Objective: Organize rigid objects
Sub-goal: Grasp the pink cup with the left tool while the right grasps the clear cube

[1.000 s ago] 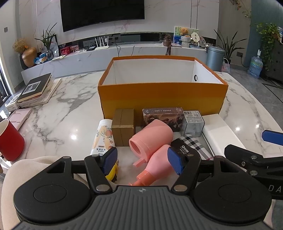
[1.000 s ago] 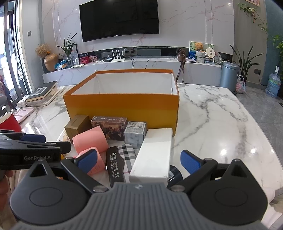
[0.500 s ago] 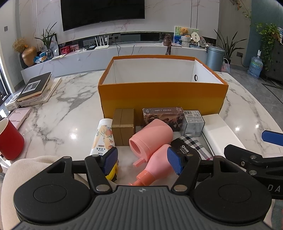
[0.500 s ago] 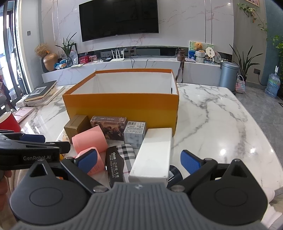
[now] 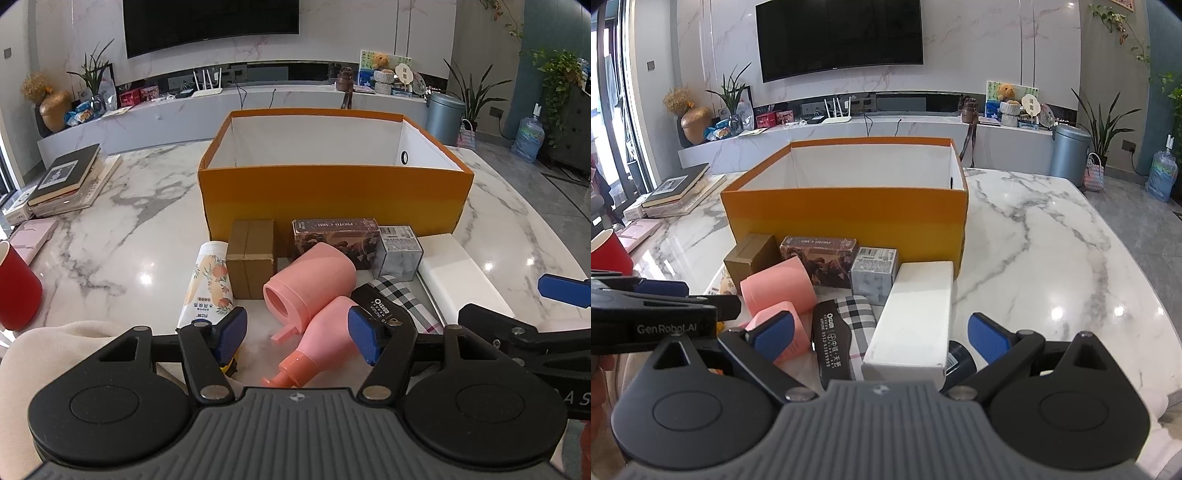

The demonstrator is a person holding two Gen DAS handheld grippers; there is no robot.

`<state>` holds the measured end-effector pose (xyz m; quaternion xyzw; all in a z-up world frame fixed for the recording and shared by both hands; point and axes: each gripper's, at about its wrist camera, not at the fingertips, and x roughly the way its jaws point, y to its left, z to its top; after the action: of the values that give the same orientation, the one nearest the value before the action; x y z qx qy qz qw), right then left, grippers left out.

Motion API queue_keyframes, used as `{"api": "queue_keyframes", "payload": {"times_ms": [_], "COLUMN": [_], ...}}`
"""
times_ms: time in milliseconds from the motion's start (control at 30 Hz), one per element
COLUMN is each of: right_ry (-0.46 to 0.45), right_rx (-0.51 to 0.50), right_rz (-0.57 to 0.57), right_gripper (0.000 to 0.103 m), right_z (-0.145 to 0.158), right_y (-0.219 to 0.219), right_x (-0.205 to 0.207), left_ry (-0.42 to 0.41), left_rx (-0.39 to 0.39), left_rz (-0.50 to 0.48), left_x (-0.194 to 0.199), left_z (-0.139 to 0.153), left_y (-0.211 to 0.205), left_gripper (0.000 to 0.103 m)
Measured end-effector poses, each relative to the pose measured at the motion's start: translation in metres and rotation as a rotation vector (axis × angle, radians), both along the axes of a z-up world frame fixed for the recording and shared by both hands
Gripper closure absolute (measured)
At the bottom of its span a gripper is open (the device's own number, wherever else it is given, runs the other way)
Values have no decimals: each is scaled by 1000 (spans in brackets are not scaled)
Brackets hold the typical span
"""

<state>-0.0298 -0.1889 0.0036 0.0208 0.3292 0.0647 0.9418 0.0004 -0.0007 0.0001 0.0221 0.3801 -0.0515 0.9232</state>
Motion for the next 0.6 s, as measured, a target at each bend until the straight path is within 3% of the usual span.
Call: {"api": "queue_keyframes", "payload": {"times_ms": [167,333,600], "right_ry": [21,81,185], "right_rx": [26,43,54], "right_rz": [3,26,77], "right_gripper": [9,26,44], "right_z": [1,0,-4], "right_y": [0,3,9], "right_x": [9,29,77], "left_ry": [34,67,97], "left_rx": [-40,-45,64], "left_rz": [-29,-129,-365], "left_x": [12,33,67], "left_z": [4,8,-1], "left_y": [11,15,-3], "left_gripper": [41,48,49]}}
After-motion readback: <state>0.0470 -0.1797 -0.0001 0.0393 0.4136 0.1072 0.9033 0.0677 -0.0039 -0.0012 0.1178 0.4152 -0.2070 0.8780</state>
